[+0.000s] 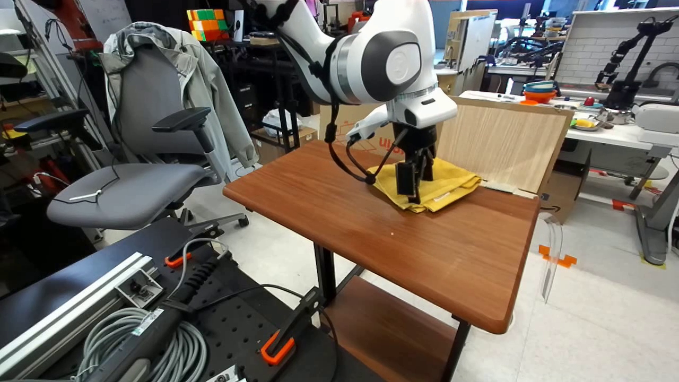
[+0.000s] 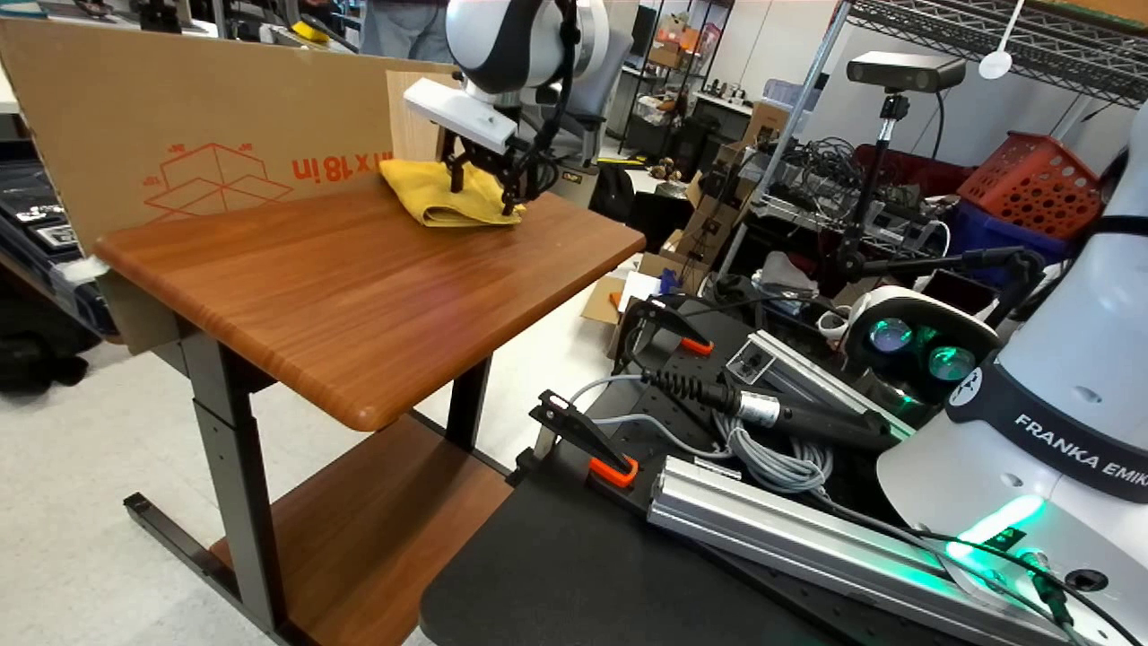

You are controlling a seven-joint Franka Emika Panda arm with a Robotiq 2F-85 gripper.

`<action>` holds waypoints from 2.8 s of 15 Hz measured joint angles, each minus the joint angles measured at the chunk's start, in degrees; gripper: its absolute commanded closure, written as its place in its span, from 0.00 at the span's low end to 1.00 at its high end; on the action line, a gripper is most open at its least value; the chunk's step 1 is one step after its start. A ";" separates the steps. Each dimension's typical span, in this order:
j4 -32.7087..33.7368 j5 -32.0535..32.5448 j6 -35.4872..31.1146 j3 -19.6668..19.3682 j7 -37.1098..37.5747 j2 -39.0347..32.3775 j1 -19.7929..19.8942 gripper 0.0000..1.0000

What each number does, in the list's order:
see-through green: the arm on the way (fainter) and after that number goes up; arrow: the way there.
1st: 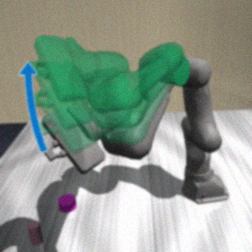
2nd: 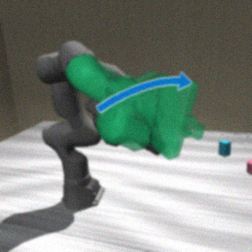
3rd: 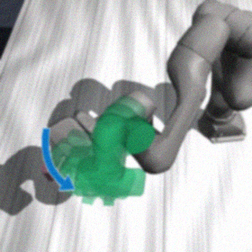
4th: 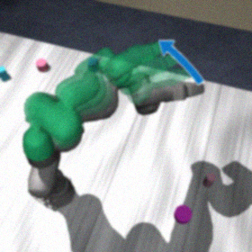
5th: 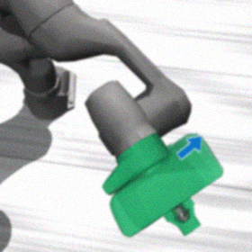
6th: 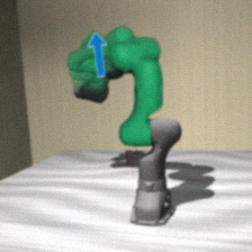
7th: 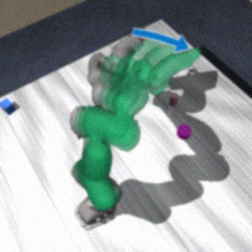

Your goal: Use the towel to wipe the desk

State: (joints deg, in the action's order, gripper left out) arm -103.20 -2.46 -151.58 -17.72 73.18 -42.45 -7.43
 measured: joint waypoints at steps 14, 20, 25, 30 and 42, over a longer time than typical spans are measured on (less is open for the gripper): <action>-0.42 2.67 0.16 -4.94 1.03 -3.39 5.75 0.00; -12.24 10.79 -8.72 -4.86 -1.67 2.18 -4.04 0.00; -21.95 13.32 -15.55 -4.50 -4.33 6.95 -14.86 0.00; -29.07 13.51 -17.28 -1.98 -6.60 11.64 -25.20 0.00; -15.71 4.23 -23.76 -13.89 -6.51 -2.22 -27.39 0.00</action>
State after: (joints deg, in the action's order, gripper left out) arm -118.91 1.77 -175.35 -31.60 66.67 -44.68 -34.82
